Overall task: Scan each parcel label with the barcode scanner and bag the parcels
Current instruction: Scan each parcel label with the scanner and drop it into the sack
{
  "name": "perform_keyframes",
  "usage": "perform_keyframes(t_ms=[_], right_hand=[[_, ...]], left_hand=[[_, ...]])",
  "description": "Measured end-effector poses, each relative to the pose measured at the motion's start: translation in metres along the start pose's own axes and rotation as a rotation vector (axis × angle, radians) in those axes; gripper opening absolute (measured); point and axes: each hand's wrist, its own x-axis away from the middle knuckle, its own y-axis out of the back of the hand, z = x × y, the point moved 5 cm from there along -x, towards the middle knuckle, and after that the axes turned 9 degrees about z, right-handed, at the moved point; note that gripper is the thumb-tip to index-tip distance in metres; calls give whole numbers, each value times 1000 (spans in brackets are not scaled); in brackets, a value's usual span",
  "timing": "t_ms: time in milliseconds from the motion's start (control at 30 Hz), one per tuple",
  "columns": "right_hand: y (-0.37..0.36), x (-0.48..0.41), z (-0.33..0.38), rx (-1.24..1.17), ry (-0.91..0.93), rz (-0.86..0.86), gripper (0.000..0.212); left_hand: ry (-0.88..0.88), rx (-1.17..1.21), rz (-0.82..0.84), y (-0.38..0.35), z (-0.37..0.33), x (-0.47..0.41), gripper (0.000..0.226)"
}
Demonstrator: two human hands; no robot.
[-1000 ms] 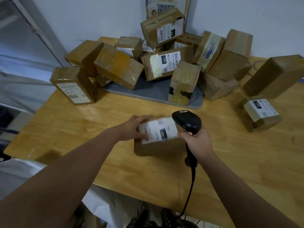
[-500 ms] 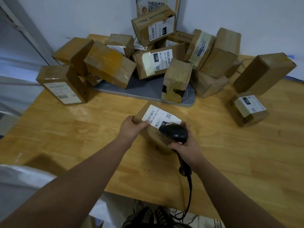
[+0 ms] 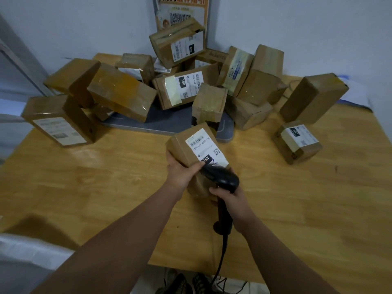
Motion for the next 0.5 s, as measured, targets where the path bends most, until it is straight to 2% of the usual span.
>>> perform_keyframes(t_ms=[133,233,333,500], right_hand=[[3,3,27,7,-30,-76,22],[-4,7,49,75,-18,17,5],[-14,8,61,237,48,23,23],[-18,11,63,331,69,-156,36]], left_hand=[[-148,-74,50,9,-25,0,109],[-206,-193,167,25,-38,-2,107],[-218,-275,217,33,-42,-2,107],[-263,-298,225,30,-41,-4,104]])
